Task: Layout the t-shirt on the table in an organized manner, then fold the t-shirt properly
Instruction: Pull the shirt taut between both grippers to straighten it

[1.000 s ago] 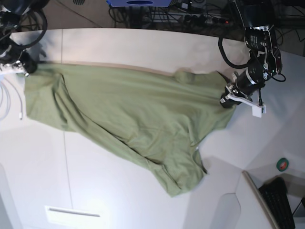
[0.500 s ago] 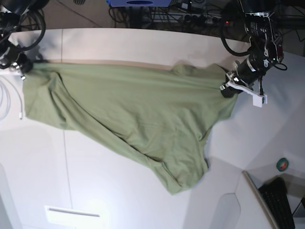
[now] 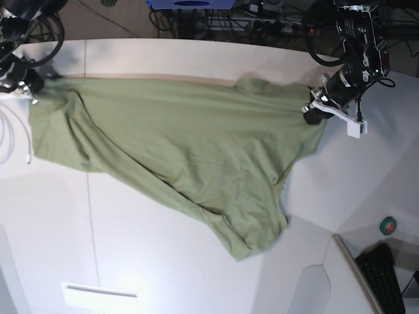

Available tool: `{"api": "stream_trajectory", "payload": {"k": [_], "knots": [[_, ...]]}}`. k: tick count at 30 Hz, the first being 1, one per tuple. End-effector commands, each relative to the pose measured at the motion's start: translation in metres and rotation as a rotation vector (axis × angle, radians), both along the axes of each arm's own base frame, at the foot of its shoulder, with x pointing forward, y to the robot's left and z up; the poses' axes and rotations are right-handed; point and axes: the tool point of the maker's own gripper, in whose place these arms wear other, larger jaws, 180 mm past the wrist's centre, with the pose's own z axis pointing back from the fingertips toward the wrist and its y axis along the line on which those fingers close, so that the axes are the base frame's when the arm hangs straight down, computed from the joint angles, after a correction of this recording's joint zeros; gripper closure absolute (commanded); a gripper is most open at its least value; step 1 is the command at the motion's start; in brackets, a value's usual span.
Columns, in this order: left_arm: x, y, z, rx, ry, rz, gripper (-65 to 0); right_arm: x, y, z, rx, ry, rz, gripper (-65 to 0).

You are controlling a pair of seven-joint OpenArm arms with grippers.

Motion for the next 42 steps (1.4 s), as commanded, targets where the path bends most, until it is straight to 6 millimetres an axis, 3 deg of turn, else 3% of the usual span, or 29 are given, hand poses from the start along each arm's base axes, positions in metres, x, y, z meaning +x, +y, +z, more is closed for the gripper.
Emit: {"api": "stream_trajectory", "payload": {"k": [1,13,20,27,33,42], "knots": [[0.009,0.009,0.011,0.022,-0.046,0.013,0.0,0.007,-0.017,0.010,-0.054,-0.026,-0.010,0.0],[0.008,0.009,0.011,0.022,-0.043,0.016,0.0,0.003,-0.019,0.008,-0.057,-0.011,-0.024,0.0],[-0.004,0.023,0.000,0.035,0.030,0.118,0.0,-0.002,-0.025,0.007,-0.061,0.018,-0.088,0.0],[-0.014,0.024,-0.004,0.038,0.052,0.119,0.0,0.001,0.001,-0.001,-0.054,0.050,0.025,0.0],[-0.021,0.024,-0.006,0.042,0.065,0.116,0.0,0.000,0.000,-0.001,-0.056,0.053,0.024,0.0],[-0.018,0.022,0.008,0.061,0.028,0.097,0.0,-0.002,0.001,-0.002,-0.050,0.060,0.026,0.0]]}}
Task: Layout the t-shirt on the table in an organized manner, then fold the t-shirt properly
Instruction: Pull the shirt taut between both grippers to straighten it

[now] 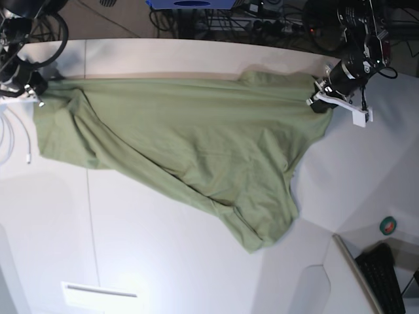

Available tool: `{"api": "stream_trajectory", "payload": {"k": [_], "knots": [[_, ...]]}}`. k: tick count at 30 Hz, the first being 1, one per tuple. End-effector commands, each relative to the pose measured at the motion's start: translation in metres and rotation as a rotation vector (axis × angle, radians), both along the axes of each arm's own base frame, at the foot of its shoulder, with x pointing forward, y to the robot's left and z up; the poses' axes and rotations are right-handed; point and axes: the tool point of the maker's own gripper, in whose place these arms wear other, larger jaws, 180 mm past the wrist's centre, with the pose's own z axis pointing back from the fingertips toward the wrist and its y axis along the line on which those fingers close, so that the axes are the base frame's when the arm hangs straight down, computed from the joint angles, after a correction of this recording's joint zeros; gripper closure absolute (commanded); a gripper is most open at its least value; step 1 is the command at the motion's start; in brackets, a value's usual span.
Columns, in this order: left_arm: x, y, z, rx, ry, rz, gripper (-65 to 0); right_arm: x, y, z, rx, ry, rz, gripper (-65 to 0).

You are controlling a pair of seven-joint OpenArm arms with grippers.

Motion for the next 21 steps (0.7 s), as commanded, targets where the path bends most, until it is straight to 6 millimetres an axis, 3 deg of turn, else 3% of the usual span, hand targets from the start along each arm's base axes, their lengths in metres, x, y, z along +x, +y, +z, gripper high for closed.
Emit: {"api": "stream_trajectory", "payload": {"k": [1,4,11,21], "knots": [[0.008,0.009,0.011,0.026,-0.042,0.008,0.0,-0.004,-0.009,0.002,-0.025,0.018,0.000,0.0],[0.007,0.009,0.010,0.026,-0.039,0.009,0.0,-0.011,-0.010,0.002,-0.032,0.025,0.000,0.0],[0.006,0.009,0.009,0.025,-0.036,0.010,0.0,-0.009,-0.007,0.023,-0.083,-0.027,0.025,0.0],[0.006,0.009,0.010,0.026,-0.038,0.008,0.0,-0.009,-0.007,0.025,-0.083,-0.030,0.026,0.0]]}}
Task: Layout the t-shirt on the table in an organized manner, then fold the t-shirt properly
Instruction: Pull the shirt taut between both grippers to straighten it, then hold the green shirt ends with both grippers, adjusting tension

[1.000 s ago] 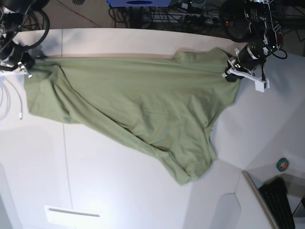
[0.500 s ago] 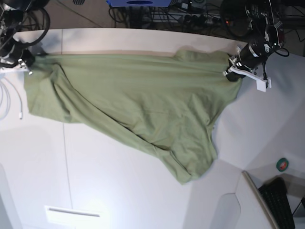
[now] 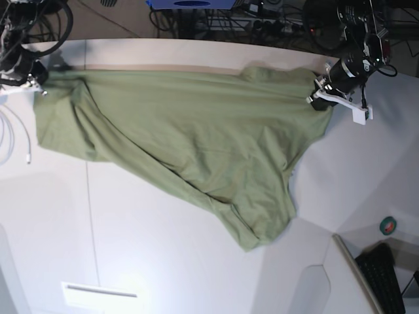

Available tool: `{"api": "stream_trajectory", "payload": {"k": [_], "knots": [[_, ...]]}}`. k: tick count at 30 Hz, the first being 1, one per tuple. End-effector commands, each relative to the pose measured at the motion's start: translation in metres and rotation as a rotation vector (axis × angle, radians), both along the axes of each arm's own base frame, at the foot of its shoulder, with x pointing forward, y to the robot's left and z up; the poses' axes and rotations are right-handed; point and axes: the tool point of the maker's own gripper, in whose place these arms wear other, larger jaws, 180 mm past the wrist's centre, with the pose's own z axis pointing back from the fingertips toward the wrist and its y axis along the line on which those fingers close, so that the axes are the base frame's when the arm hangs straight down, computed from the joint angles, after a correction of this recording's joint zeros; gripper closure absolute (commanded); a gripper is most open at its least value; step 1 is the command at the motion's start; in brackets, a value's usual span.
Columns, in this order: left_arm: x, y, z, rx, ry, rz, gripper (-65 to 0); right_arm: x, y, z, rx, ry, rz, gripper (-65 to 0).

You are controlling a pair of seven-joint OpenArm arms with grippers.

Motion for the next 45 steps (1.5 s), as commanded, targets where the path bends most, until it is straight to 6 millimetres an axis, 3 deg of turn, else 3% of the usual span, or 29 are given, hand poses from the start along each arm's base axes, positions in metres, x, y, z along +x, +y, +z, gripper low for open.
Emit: {"api": "stream_trajectory", "payload": {"k": [1,8,11,15,17,25,45], "knots": [[0.008,0.009,0.011,0.026,-0.044,0.008,0.0,0.007,-0.014,0.010,-0.046,-0.030,-0.002,0.0],[0.008,0.010,0.012,0.029,-0.043,0.005,0.0,0.003,-0.016,0.009,-0.051,-0.018,0.002,0.0],[0.013,0.009,0.013,0.028,-0.051,0.003,0.0,0.011,-0.016,0.012,-0.054,-0.033,0.009,0.0],[0.014,-0.007,0.009,0.013,-0.042,-0.040,0.0,0.012,-0.012,0.012,-0.034,-0.021,0.017,0.0],[0.016,-0.014,0.008,0.006,-0.041,-0.058,0.0,0.019,-0.010,0.014,-0.024,-0.029,0.021,0.0],[0.060,-0.023,0.025,0.038,-0.067,-0.060,0.0,0.068,-0.026,0.046,-0.020,-0.071,0.065,0.0],[0.056,-0.026,0.020,0.026,-0.055,-0.055,0.0,0.060,-0.024,0.041,-0.007,-0.051,0.064,0.0]]}}
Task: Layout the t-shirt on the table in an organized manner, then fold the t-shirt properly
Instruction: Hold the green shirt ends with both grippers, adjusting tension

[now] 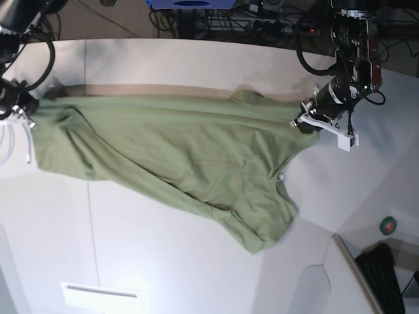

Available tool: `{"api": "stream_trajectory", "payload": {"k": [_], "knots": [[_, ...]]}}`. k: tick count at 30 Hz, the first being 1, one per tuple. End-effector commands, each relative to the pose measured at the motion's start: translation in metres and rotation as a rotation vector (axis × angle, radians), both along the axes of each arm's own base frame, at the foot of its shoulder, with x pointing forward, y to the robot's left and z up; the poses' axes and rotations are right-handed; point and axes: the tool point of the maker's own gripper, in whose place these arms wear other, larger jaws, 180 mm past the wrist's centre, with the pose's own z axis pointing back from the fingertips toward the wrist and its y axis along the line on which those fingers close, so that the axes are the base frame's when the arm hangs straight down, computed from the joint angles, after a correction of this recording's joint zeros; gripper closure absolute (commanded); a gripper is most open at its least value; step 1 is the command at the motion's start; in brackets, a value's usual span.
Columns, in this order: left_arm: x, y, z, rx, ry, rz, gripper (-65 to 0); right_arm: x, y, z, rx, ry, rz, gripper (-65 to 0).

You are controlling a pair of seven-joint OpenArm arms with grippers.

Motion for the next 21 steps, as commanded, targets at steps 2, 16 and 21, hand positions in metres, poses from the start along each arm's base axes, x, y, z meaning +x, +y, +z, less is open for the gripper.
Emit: {"api": "stream_trajectory", "payload": {"k": [2,16,21], "knots": [[0.009,0.007,0.010,0.016,-0.042,0.004,0.0,0.003,-0.012,0.007,-0.032,-0.020,-0.006,0.0],[-0.007,0.008,0.001,0.021,-0.007,0.003,0.0,-0.011,-0.011,0.001,-0.030,0.010,-0.004,0.0],[-0.020,0.010,-0.003,0.034,0.019,-0.010,0.0,-0.018,-0.007,-0.010,-0.004,0.041,-0.012,0.0]]}}
